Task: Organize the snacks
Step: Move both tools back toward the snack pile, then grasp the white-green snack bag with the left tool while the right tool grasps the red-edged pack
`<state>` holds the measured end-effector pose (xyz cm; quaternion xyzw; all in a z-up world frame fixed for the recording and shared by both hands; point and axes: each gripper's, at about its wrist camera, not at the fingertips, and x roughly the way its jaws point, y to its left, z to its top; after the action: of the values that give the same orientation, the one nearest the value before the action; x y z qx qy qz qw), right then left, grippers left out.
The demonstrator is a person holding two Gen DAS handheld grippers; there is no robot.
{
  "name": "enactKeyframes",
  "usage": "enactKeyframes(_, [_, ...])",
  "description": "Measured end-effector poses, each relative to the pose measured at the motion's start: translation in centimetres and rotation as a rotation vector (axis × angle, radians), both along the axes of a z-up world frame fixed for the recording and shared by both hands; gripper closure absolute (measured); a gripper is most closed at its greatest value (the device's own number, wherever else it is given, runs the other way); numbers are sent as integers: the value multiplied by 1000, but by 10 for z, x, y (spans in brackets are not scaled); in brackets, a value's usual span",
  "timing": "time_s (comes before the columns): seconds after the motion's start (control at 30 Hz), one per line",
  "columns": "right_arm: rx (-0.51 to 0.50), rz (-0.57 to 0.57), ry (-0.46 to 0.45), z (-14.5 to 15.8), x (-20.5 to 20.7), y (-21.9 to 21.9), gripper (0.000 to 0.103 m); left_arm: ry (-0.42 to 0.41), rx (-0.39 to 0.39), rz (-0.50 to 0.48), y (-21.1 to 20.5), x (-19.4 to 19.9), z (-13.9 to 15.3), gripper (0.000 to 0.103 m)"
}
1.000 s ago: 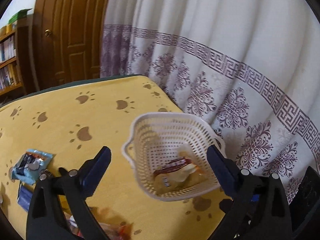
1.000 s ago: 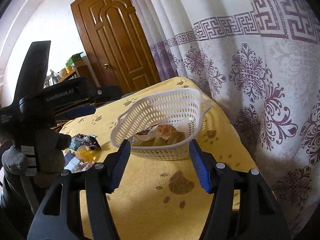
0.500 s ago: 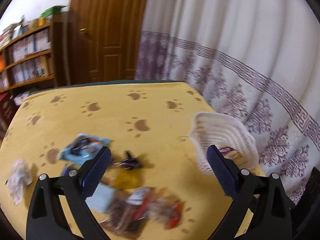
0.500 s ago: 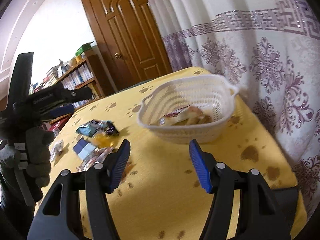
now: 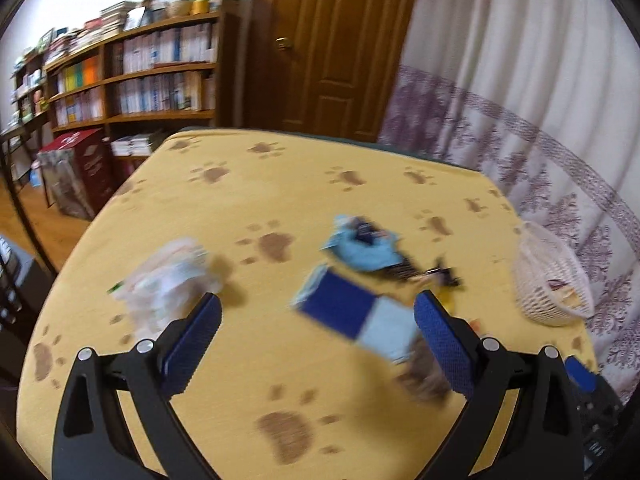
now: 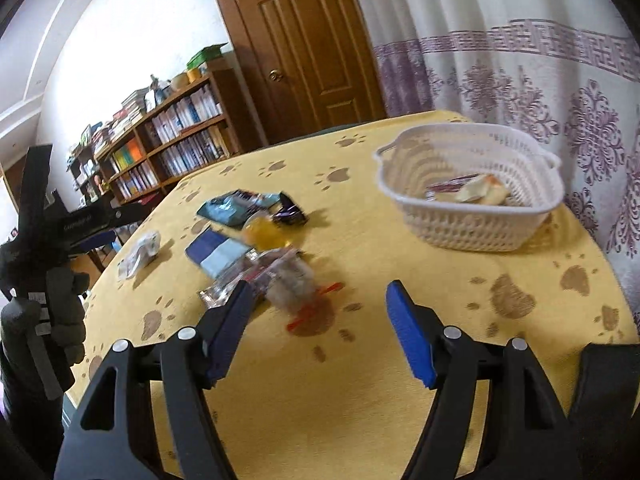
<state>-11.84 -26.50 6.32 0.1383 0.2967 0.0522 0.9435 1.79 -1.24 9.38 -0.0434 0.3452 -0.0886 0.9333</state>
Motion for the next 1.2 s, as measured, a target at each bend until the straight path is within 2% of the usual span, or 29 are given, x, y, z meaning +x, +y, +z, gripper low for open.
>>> enactKeyframes(0.07, [0, 15, 12, -3, 2, 10, 32, 12, -7, 41, 25, -3, -7, 7])
enactKeyframes(0.17, [6, 28, 29, -7, 5, 21, 23, 27, -13, 93, 53, -6, -15, 7])
enactKeyframes(0.27, [2, 42, 45, -11, 7, 31, 23, 47, -15, 145, 82, -7, -26, 6])
enactKeyframes(0.4, [-9, 62, 64, -15, 11, 42, 23, 80, -1, 170, 101, 2, -40, 6])
enactKeyframes(0.57, [-22, 77, 72, -17, 15, 51, 23, 111, 11, 140, 108, 28, -50, 6])
enactKeyframes(0.83, [-20, 76, 90, -21, 21, 53, 23, 164, 187, 91, 105, 88, -68, 6])
enactKeyframes(0.97, [-20, 77, 95, -22, 23, 53, 23, 178, 203, 92, 103, 106, -71, 6])
enactKeyframes(1.1, [-24, 78, 98, -22, 25, 53, 23, 189, 186, 75, 100, 114, -74, 7])
enactKeyframes(1.13, [-24, 79, 99, -22, 26, 53, 23, 194, 179, 70, 99, 116, -76, 8])
enactKeyframes(1.17, [-26, 80, 100, -22, 27, 53, 23, 202, 170, 63, 99, 117, -79, 16])
enactKeyframes(1.2, [-28, 80, 100, -22, 27, 53, 23, 207, 164, 55, 98, 117, -82, 17])
